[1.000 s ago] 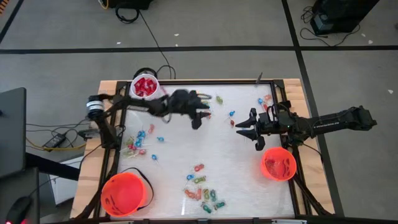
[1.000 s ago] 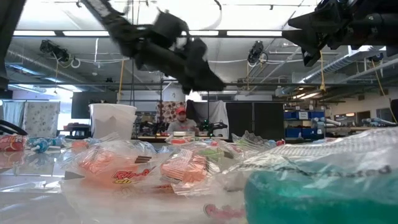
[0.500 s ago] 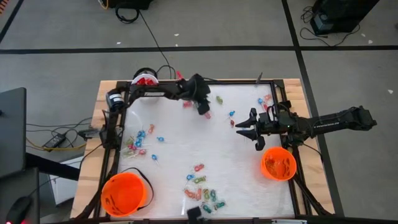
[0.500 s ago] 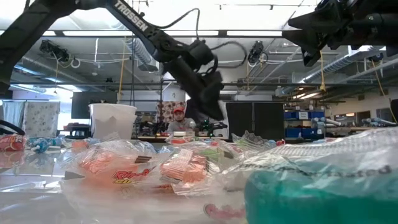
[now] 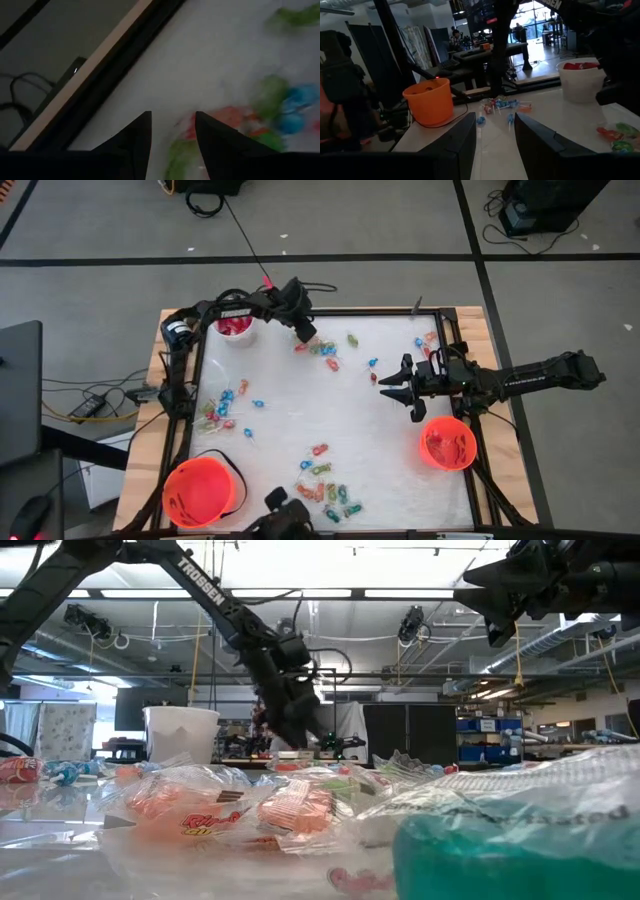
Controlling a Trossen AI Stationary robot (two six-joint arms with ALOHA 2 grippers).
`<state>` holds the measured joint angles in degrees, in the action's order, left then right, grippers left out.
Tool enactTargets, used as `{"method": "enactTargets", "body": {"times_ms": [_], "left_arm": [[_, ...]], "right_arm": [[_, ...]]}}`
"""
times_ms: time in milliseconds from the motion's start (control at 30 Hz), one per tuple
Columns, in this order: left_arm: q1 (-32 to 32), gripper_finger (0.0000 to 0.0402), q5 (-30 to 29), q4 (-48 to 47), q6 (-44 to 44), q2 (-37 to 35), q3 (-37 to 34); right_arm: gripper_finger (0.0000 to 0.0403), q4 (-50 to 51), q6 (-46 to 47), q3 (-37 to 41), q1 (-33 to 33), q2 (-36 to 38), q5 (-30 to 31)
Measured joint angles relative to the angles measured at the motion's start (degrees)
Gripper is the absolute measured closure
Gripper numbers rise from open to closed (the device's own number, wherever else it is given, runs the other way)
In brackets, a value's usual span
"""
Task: Sort candy by brand, put in halloween buckets
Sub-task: Put the orange candy into the right orange bucket
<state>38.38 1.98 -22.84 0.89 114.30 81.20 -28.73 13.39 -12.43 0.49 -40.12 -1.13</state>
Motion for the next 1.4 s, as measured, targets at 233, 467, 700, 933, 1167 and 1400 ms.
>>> {"method": "enactTargets", "body": {"times_ms": [233,467,700,933,1167,1400], "left_arm": [[2.2,0.0245,0.9,1.1,0.5,0.0,-0.9],[3.0,0.0245,2.8,1.7,2.0,0.3,-0.9],[2.8,0.0245,13.8,2.5,5.0,1.9,-1.0],[2.8,0.0245,15.4,2.4,6.4,2.2,-1.0],[2.6,0.0248,15.3,2.0,6.6,5.6,-0.9],[1.5,0.0342,14.4,2.3,6.3,5.3,-0.9]], "right_arm": [[0.0258,0.0,0.0,0.0,0.0,0.0,0.0],[0.0258,0.0,0.0,0.0,0.0,0.0,0.0],[0.0258,0.0,0.0,0.0,0.0,0.0,0.0],[0.0258,0.0,0.0,0.0,0.0,0.0,0.0],[0.0258,0.1,0.0,0.0,0.0,0.0,0.0],[0.0258,0.1,0.0,0.0,0.0,0.0,0.0]]}}
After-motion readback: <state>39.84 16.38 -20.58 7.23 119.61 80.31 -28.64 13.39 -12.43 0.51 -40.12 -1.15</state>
